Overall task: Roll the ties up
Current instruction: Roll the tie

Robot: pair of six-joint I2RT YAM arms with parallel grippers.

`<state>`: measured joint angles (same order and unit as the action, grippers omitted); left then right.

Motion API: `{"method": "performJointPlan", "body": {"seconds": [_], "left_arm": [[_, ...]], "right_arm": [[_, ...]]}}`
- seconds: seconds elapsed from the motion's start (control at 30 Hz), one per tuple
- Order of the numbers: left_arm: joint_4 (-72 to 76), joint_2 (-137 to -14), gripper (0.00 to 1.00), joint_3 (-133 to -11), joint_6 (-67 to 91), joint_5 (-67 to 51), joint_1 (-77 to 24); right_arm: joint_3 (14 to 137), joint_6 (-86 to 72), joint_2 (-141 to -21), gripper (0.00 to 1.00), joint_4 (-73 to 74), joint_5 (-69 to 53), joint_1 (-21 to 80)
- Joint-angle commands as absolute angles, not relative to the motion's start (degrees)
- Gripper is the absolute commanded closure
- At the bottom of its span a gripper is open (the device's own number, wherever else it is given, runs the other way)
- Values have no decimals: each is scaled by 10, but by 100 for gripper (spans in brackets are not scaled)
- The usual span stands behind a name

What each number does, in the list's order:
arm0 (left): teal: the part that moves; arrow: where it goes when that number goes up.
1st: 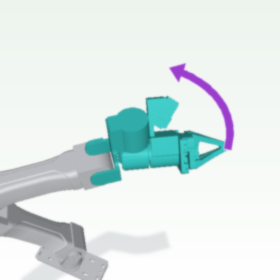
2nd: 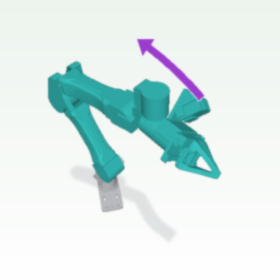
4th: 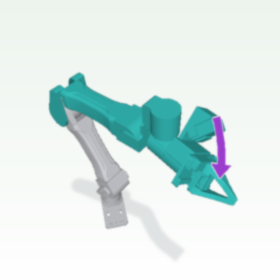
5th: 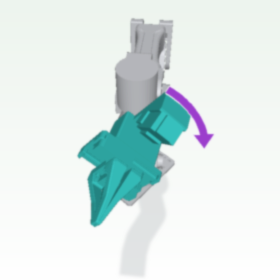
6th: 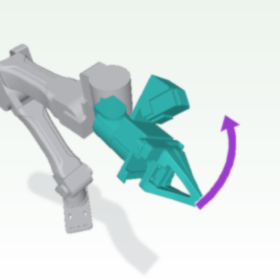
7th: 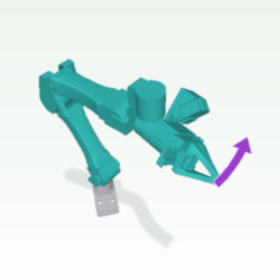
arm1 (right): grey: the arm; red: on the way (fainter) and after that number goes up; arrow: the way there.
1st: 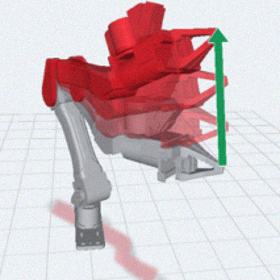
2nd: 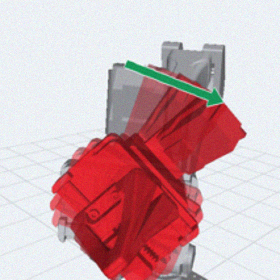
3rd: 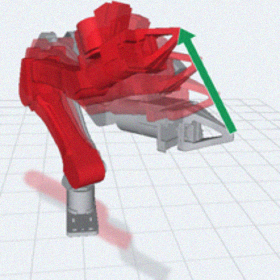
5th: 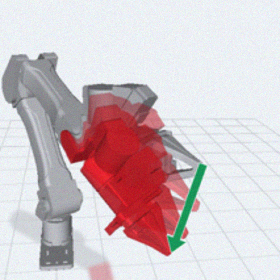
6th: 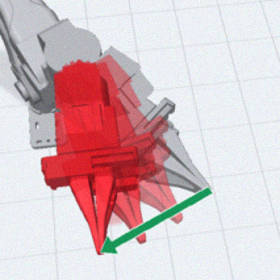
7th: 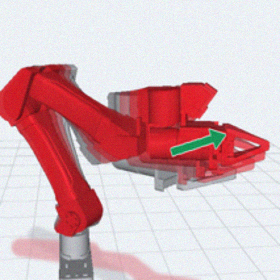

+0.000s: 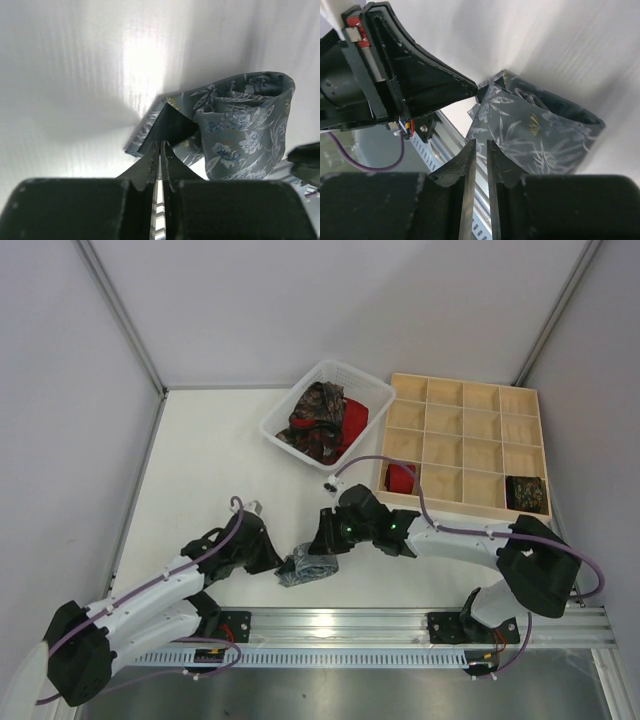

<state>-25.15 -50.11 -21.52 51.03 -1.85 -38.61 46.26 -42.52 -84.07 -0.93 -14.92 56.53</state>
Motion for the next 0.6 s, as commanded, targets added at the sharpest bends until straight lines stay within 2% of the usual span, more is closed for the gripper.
{"method": "performJointPlan", "body": {"seconds": [0.0,0.1,0.23,0.57], "left_arm": [[-306,-467,94,-246,516,22,-387],[-330,-452,99,-259,515,26,-388],[-336,-438,99,-270,501,8,-388],[-324,-427,100,-254,502,-83,-432]], "right_arm": [[458,-452,-885,81,-94,-205,570],[448,-459,-922,83,-113,-214,572],[451,-454,-945,87,-120,-230,572],[559,-380,-874,84,19,-209,487]]}}
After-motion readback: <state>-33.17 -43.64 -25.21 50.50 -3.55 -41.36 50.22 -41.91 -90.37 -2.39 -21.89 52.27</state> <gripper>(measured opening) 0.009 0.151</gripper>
